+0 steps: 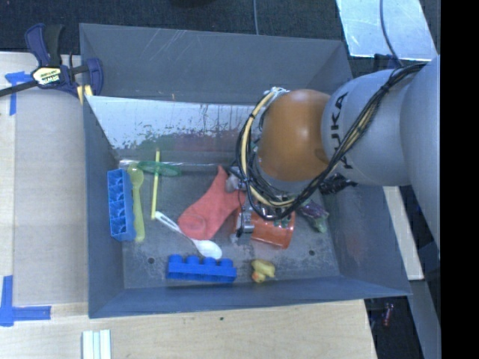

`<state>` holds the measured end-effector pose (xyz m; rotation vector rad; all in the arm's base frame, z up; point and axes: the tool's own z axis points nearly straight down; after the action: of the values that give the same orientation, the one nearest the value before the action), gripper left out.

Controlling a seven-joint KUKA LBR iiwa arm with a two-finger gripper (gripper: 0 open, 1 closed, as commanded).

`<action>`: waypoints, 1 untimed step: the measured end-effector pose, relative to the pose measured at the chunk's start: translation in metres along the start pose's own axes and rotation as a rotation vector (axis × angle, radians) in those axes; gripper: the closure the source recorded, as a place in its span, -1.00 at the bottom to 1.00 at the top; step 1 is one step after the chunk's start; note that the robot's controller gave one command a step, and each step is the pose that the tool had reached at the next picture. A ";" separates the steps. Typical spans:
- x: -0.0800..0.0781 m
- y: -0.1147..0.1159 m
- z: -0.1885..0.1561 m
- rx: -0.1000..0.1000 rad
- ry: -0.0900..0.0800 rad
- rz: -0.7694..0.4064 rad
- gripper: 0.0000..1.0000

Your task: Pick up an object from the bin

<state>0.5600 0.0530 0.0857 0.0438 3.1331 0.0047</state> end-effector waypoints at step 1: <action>0.027 -0.054 0.014 0.003 -0.002 -0.040 1.00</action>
Offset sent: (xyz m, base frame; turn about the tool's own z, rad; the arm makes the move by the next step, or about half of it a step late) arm 0.0000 0.0000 0.0000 0.0000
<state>0.5319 0.0000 0.0714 -0.0191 3.1310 -0.0010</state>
